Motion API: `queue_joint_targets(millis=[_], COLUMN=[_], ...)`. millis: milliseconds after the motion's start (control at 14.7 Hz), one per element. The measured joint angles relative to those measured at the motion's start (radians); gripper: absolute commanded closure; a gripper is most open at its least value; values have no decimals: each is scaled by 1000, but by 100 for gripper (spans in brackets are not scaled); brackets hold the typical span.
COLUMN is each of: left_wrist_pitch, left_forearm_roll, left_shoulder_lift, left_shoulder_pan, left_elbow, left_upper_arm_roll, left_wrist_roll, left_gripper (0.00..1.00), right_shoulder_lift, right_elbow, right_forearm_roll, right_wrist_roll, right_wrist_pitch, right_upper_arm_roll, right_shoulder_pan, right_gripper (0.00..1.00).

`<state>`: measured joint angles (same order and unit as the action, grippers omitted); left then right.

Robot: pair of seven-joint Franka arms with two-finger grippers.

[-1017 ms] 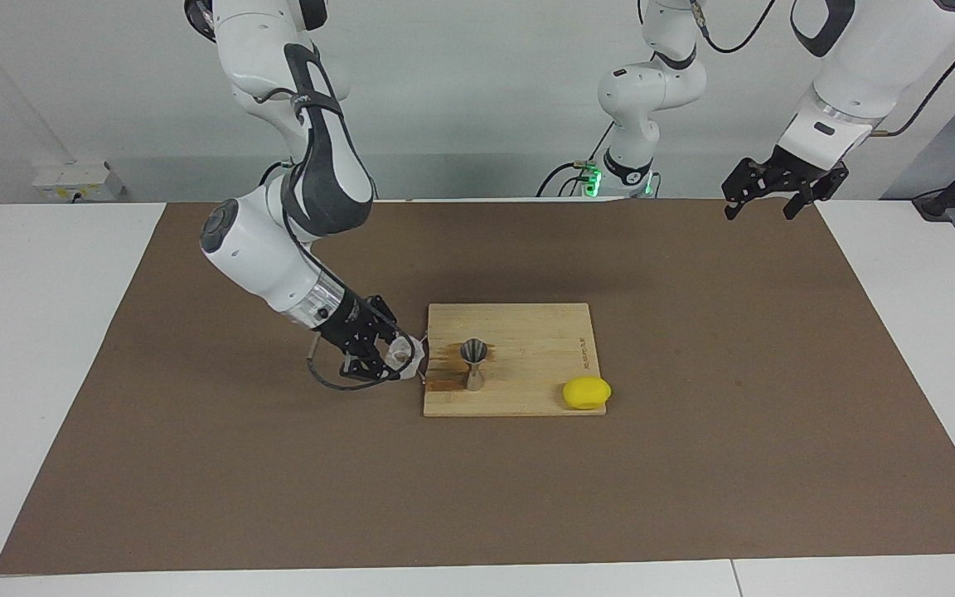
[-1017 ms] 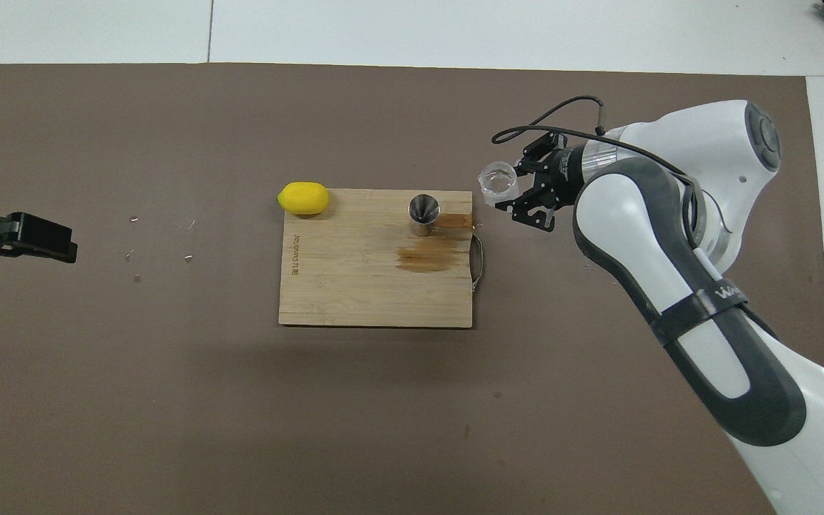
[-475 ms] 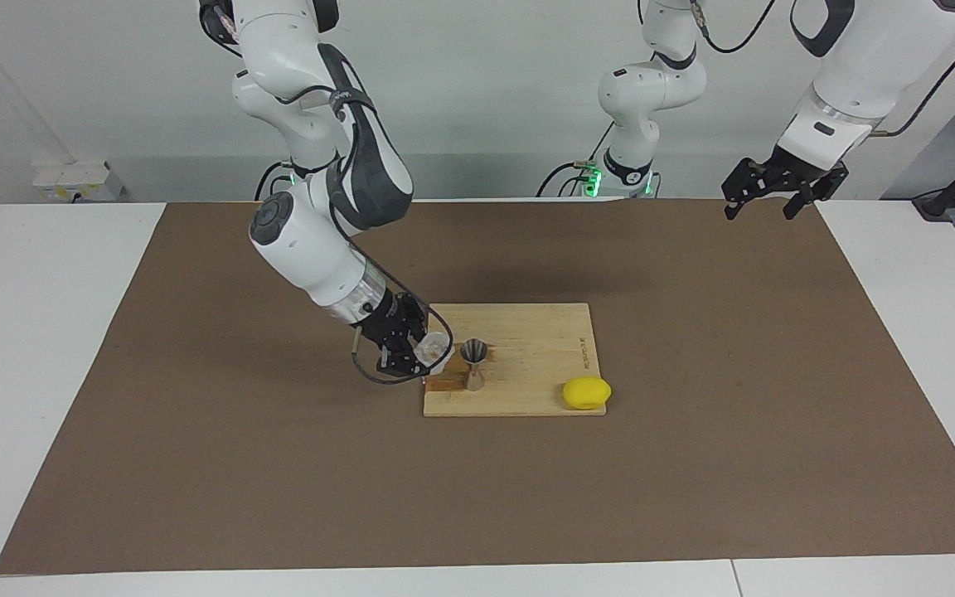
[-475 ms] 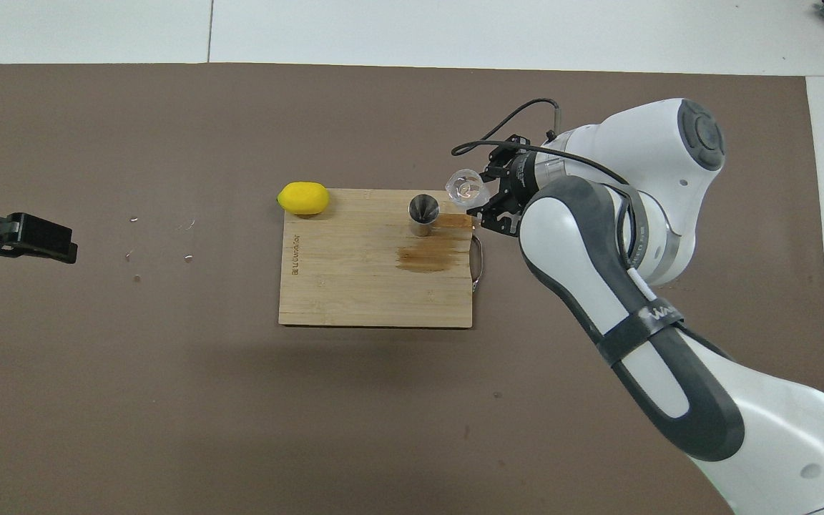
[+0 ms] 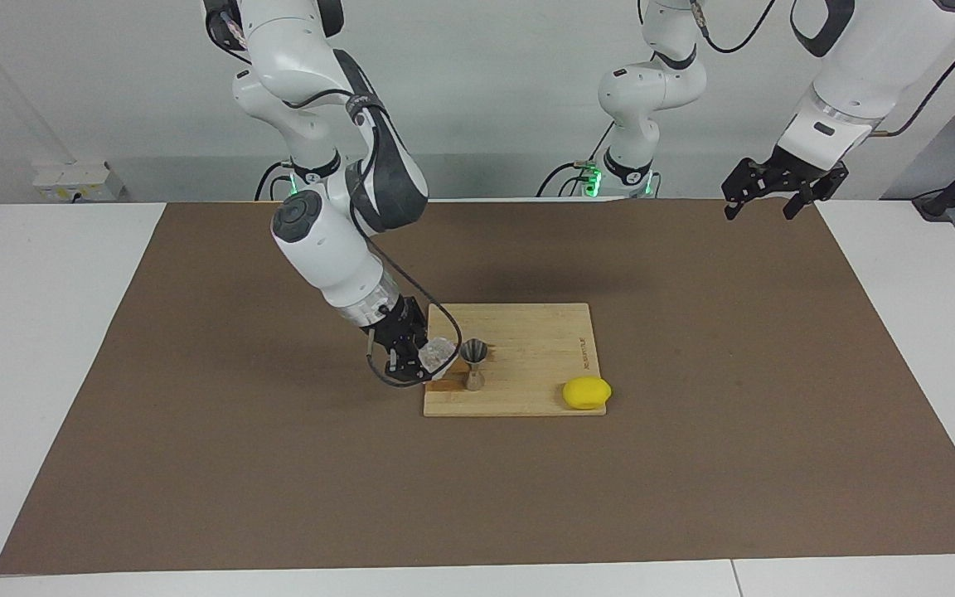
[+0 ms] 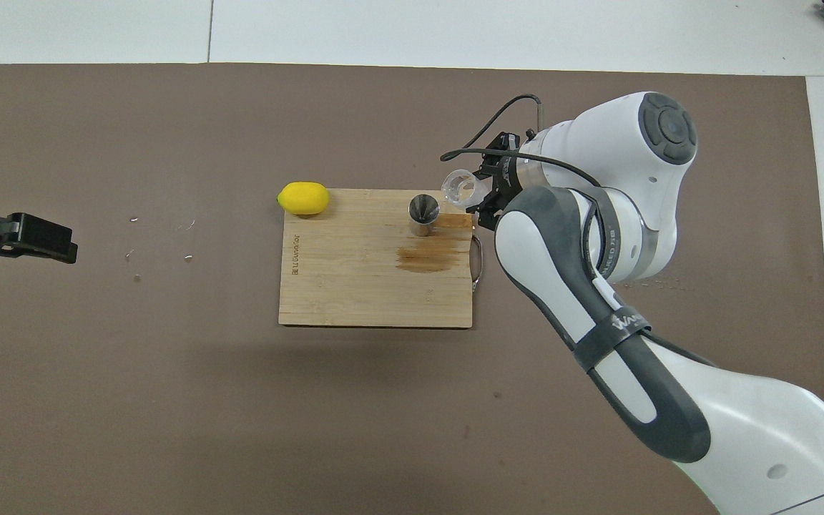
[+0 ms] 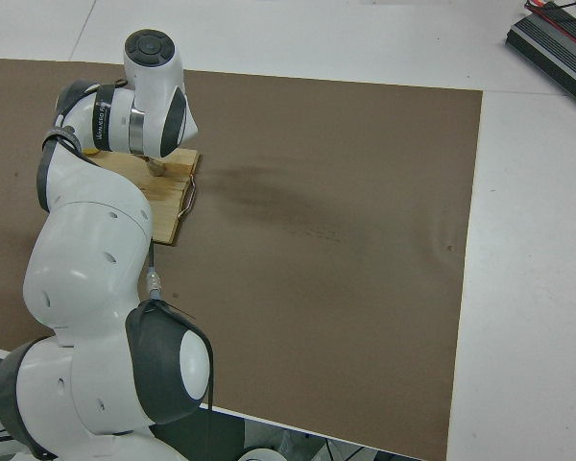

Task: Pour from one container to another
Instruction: 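Tilt the glass cup with the right gripper to pour into the silver cup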

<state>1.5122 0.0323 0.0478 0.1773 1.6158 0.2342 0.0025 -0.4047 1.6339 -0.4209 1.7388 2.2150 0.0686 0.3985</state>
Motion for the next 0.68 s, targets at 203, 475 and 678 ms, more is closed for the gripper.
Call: queue_joint_targets(millis=[203, 475, 678], left_wrist_pitch=[0, 0, 0], left_forearm_roll=[0, 0, 0], left_shoulder_lift=[0, 0, 0], left_shoulder_pan=[0, 0, 0], left_elbow=[0, 0, 0], left_upper_arm_roll=[0, 0, 0], left_wrist_roll=[0, 0, 0], left_gripper=[0, 0, 0], right_shoulder_lift=[0, 0, 0], right_elbow=[-7, -17, -31], right_forearm_roll=[56, 117, 176], right_wrist_roll=[5, 8, 8], right_wrist_pitch=[-20, -43, -73], right_upper_arm_roll=[0, 0, 0], right_shoulder_pan=[23, 34, 44], right_gripper=[100, 100, 100])
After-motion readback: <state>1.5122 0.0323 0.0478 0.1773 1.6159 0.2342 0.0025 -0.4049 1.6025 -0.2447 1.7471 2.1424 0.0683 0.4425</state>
